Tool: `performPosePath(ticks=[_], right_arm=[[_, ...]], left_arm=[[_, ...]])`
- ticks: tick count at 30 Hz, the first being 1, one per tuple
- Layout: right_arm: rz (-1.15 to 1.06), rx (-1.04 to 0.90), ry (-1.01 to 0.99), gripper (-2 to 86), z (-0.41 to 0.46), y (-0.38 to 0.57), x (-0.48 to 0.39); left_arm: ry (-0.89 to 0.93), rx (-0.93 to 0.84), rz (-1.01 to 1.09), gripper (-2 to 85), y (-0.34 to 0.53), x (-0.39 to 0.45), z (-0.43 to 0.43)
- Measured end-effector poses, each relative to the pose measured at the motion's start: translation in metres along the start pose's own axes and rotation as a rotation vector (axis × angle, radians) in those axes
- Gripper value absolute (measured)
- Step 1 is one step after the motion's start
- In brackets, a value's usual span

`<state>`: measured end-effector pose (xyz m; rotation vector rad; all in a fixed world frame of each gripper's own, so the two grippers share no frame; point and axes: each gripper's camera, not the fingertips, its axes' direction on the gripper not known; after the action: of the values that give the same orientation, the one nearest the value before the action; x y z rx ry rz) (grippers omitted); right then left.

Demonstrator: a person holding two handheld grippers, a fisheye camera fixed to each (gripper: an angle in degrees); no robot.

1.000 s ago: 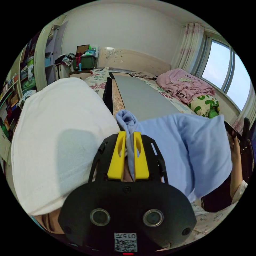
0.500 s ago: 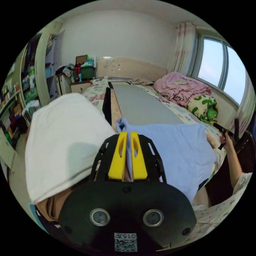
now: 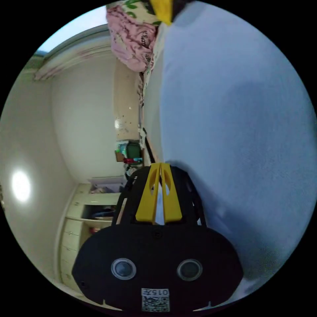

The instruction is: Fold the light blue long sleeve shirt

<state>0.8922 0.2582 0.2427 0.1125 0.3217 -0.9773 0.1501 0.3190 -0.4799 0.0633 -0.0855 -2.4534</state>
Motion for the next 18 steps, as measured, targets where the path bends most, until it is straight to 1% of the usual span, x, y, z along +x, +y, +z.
performPosePath(ticks=[1, 2, 6, 18], right_arm=[[-0.012, 0.01, 0.039, -0.9, 0.001, 0.005, -0.007], [-0.026, 0.021, 0.095, -0.8, 0.005, 0.014, -0.016], [-0.022, 0.007, 0.103, -0.7, 0.022, 0.037, -0.023], [0.021, 0.016, 0.11, -0.7, 0.052, 0.094, -0.029]], left_arm=[[-0.042, 0.002, 0.033, -0.5, -0.009, -0.01, -0.015], [-0.041, -0.004, 0.035, -0.5, -0.013, -0.018, -0.022], [-0.111, -0.033, 0.215, -0.5, -0.043, -0.052, -0.064], [-0.133, -0.027, 0.233, -0.5, -0.076, -0.164, -0.152]])
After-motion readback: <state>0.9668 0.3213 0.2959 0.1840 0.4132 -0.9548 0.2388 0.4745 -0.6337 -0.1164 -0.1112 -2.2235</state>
